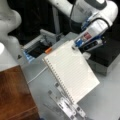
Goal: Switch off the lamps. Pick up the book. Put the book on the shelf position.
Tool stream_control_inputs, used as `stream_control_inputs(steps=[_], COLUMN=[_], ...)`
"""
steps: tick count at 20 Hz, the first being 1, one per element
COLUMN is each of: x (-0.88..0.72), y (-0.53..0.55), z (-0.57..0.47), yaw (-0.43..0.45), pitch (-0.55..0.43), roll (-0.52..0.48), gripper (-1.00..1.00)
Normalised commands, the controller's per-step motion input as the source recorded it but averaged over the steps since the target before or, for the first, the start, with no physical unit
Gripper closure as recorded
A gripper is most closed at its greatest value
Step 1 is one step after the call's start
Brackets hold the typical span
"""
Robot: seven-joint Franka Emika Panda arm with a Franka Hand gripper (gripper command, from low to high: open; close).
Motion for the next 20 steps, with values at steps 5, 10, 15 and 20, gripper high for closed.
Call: stream_control_inputs(steps=[5, 10, 15, 20], x=[0.26, 0.11, 0.04, -0.02], y=[0.11, 0.05, 0.03, -0.02], z=[0.42, 0.43, 0.35, 0.39], yaw=[-0.225, -0.202, -0.186, -0.172], pitch=[0.132, 0.108, 0.073, 0.092], roll=[-0.277, -0.259, -0.214, -0.239], gripper=[1.0, 1.0, 1.0, 1.0])
